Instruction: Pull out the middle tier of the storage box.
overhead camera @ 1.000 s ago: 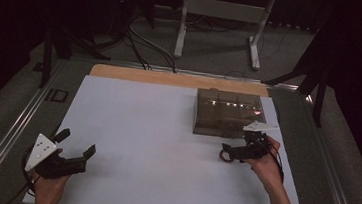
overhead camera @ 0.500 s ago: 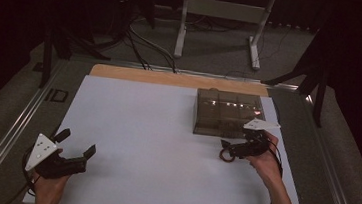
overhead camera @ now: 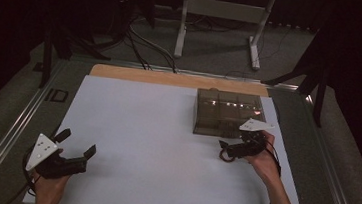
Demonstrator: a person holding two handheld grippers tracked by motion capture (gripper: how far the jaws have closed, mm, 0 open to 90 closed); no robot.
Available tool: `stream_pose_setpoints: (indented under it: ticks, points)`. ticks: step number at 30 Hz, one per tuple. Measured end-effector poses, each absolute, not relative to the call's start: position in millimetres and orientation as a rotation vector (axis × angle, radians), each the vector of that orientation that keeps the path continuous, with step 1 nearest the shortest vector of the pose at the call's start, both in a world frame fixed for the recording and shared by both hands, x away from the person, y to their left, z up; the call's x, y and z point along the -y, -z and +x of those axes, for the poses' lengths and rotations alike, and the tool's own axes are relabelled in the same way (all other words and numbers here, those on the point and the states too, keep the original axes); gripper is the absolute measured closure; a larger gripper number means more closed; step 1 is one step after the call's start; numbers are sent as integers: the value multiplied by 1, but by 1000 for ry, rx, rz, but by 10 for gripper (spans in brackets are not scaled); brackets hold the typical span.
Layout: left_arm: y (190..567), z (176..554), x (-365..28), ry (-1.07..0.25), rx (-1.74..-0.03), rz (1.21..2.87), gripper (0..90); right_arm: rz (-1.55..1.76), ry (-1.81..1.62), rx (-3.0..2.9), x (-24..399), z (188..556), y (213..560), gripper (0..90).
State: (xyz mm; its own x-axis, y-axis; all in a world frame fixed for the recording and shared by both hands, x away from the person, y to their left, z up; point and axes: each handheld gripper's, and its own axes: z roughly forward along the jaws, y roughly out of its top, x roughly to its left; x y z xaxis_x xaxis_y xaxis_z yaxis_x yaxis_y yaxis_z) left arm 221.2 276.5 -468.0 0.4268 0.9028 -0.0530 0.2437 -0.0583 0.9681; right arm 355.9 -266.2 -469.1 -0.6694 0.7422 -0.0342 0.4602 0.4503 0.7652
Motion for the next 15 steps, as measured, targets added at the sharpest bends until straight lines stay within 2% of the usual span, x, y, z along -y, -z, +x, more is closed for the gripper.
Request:
stream_pose_setpoints:
  ticks: [15]
  points:
    - [468, 221, -277, -745, -1040, 1567, 11, 966, -1038, -2339, 262, 360, 477, 26]
